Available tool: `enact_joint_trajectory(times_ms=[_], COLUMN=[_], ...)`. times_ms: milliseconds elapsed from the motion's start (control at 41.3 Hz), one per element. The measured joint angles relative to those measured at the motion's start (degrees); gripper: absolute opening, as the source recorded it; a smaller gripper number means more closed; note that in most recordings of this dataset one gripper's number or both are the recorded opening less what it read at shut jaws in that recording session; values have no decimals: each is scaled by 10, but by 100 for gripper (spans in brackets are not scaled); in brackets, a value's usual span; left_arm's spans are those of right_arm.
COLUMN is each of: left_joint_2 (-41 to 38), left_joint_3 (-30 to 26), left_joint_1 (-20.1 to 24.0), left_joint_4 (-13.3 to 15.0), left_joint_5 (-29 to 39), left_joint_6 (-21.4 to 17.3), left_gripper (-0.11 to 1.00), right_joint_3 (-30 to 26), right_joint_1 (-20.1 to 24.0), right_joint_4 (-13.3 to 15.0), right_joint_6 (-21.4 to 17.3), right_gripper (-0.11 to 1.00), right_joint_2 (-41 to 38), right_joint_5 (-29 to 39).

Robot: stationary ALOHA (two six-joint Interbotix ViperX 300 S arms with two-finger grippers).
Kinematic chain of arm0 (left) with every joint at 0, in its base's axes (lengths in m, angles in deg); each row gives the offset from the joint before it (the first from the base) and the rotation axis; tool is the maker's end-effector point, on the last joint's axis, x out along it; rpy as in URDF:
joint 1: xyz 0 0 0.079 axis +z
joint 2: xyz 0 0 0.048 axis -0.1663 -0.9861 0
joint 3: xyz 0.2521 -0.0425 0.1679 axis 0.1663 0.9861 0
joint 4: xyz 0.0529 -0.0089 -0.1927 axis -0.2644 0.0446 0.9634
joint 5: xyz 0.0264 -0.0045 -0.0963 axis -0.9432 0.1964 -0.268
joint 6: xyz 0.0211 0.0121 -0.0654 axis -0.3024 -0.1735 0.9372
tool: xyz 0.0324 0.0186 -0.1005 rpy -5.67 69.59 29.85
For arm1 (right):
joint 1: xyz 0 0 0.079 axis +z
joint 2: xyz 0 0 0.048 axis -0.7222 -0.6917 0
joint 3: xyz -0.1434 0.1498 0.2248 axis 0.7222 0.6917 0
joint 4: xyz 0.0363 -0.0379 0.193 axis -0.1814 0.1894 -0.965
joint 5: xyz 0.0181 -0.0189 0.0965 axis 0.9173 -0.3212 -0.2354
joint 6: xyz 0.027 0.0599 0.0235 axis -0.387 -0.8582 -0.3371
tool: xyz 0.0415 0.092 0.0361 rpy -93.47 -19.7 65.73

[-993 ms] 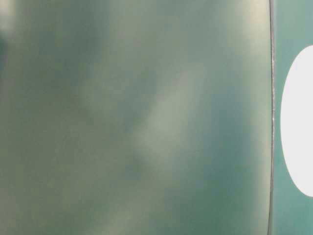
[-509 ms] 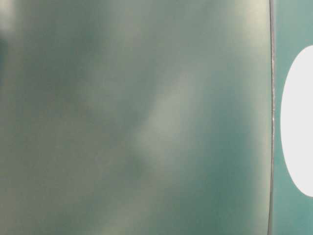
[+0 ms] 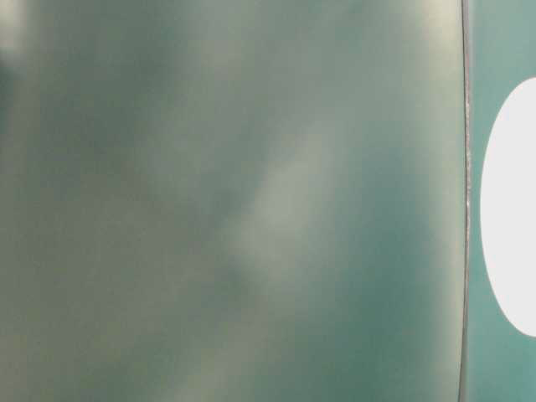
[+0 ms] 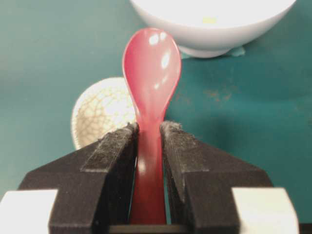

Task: Scoop the yellow hexagonal prism block from the bowl with a spoon using the right arm.
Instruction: 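Lift the red spoon out of the rest and move it toward the bowl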

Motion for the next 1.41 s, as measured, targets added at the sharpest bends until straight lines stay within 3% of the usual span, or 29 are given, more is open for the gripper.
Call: enact_joint_trajectory(times_ms=[291,533,751,1139,1405], left_joint_2=[-1,-1,-1,-1,0], left_joint_3=[0,0,-1,-1,-1], left_joint_1=[0,0,0,0,0], left_joint_4=[0,0,0,0,0], left_joint_5=[-1,-1,-4,-6,-6], left_joint_6=[1,0,0,0,-1], left_gripper=[9,9,9,9,9], right_joint_3=[-13,-52,-107,-191,-242], right_joint_1=[-73,-156,-229,-347,-387], right_joint_4=[-1,-1,0,12,39], right_joint_6=[90,175,222,249,250], right_gripper=[24,24,24,24,24], right_joint_2=[109,186,208,203,182], right_joint_5=[98,267,409,596,679])
